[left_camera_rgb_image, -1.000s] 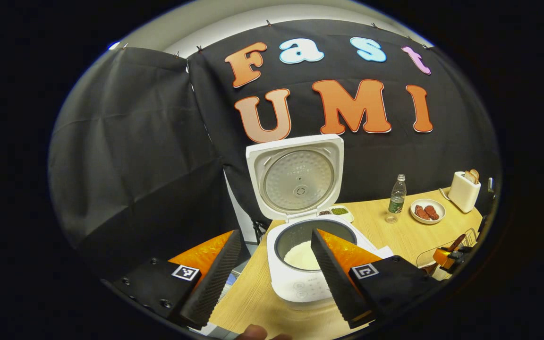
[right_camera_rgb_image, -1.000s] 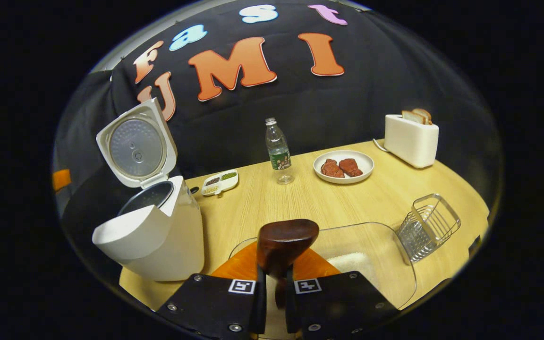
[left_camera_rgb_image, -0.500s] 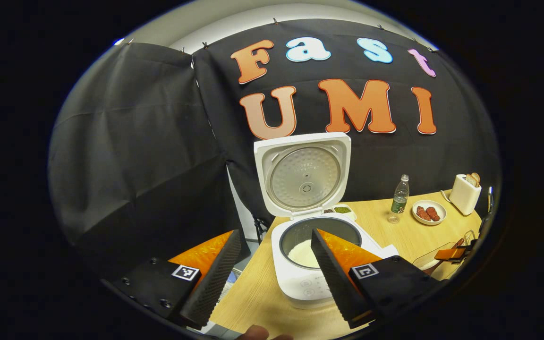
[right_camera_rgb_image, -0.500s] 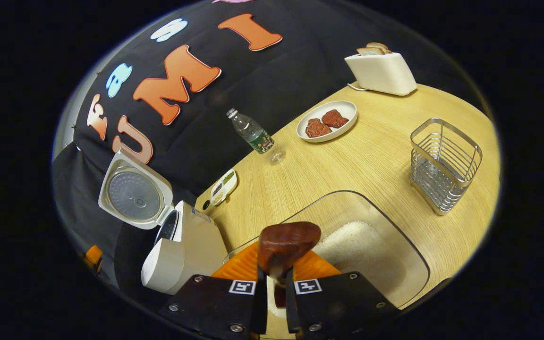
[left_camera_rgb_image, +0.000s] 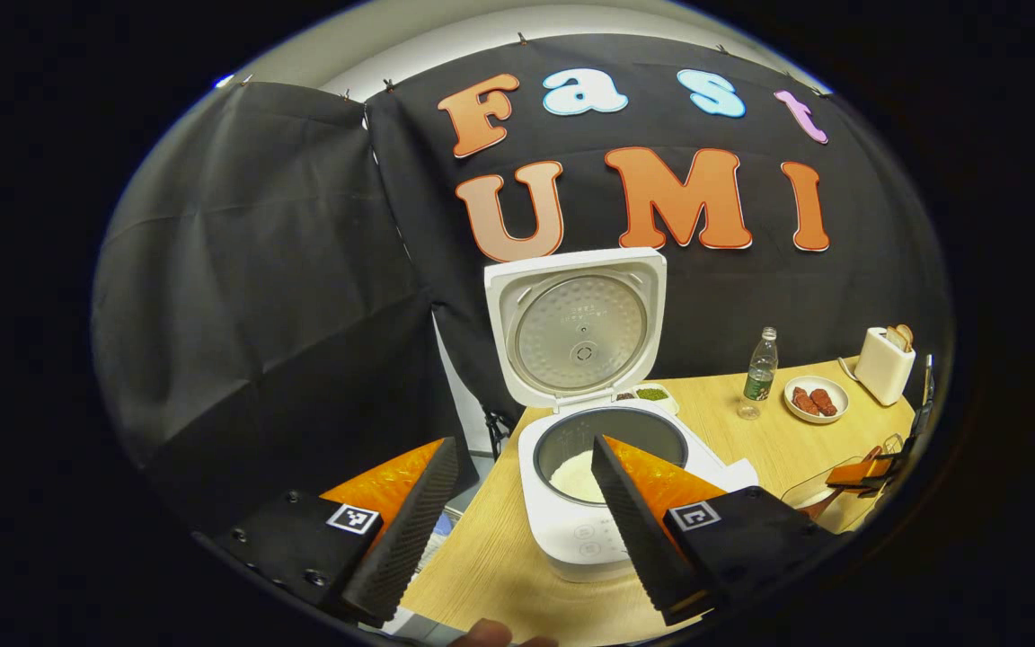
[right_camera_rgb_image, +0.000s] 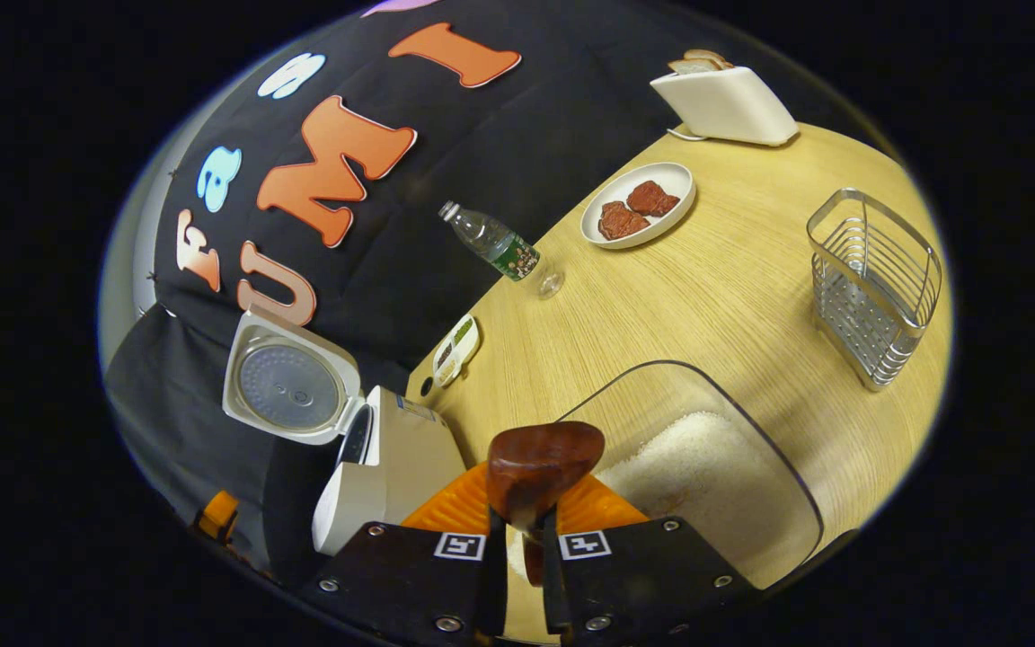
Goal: Close the left gripper, press the button to open the rice cooker; take a wooden spoon from the chopstick holder with the right hand, scoop a spoonful of rice and pour it into the rice cooker, then put the wooden spoon back into the chopstick holder.
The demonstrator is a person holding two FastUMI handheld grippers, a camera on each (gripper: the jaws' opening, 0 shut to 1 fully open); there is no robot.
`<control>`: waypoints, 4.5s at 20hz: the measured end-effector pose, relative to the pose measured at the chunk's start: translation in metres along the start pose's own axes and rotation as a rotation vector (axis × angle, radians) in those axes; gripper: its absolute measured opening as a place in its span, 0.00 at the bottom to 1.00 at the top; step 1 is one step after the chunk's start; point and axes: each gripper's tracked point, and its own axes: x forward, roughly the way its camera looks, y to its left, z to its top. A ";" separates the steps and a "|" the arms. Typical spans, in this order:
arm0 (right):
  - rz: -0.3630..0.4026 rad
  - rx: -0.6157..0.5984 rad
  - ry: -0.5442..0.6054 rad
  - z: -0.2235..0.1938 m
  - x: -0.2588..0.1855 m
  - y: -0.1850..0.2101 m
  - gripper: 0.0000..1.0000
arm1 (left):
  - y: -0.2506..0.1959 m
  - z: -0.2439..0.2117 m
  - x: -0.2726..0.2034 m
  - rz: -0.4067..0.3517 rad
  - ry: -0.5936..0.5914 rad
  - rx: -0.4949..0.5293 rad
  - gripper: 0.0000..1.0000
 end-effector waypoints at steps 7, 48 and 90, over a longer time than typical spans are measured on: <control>0.096 0.167 -0.031 0.035 -0.025 -0.019 0.16 | -0.011 0.007 -0.003 -0.005 -0.005 0.004 1.00; 0.359 0.230 0.041 0.050 0.093 0.292 0.15 | 0.111 -0.038 0.015 0.085 0.009 -0.211 0.98; 0.416 -1.249 -0.315 -0.016 0.086 0.420 0.16 | 0.148 -0.061 0.028 0.213 0.060 -0.199 0.99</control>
